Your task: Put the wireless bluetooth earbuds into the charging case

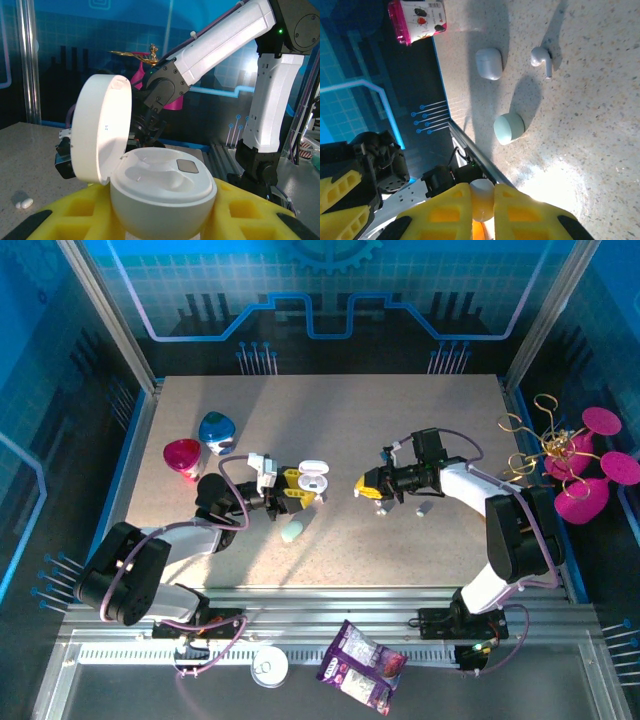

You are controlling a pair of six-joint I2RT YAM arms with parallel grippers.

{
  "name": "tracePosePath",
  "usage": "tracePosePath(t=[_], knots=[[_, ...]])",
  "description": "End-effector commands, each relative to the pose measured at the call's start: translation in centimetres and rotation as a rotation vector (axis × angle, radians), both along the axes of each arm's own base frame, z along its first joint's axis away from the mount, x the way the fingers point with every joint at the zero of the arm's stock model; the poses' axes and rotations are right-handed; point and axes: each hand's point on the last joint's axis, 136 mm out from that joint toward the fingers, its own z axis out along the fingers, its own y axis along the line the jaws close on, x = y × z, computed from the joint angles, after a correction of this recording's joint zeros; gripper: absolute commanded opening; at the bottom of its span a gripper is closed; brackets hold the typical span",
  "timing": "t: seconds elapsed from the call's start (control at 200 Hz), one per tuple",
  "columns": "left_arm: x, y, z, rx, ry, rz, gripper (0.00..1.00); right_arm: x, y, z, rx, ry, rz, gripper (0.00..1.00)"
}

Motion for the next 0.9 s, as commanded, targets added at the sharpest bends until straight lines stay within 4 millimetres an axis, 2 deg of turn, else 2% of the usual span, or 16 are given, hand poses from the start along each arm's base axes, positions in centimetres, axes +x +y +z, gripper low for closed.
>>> tracePosePath(t=[0.0, 0.255, 0.545, 0.58, 0.89], knots=[[0.0, 0.2, -0.3, 0.000, -0.017, 0.009, 0.35, -0.3, 0.1, 0.8, 0.039, -0.003, 0.040, 0.12], [0.0, 0.3, -0.2, -0.002, -0.017, 0.008, 0.35, -0.8, 0.4, 1.6, 0.054, -0.040, 0.079, 0.11], [0.8, 0.3, -0.6, -0.002, -0.014, 0.044, 0.34, 0.0, 0.4, 2.5, 0.083, -0.030, -0.007, 0.10], [1.0, 0.3, -0.7, -0.001, -0.014, 0.052, 0.34, -0.5, 0.3, 2.0, 0.079, -0.011, -0.021, 0.10], [4.5, 0.1, -1.9, 0.007, -0.032, 0.186, 0.34, -1.1, 0.5, 6.3, 0.099, -0.098, -0.117, 0.10]])
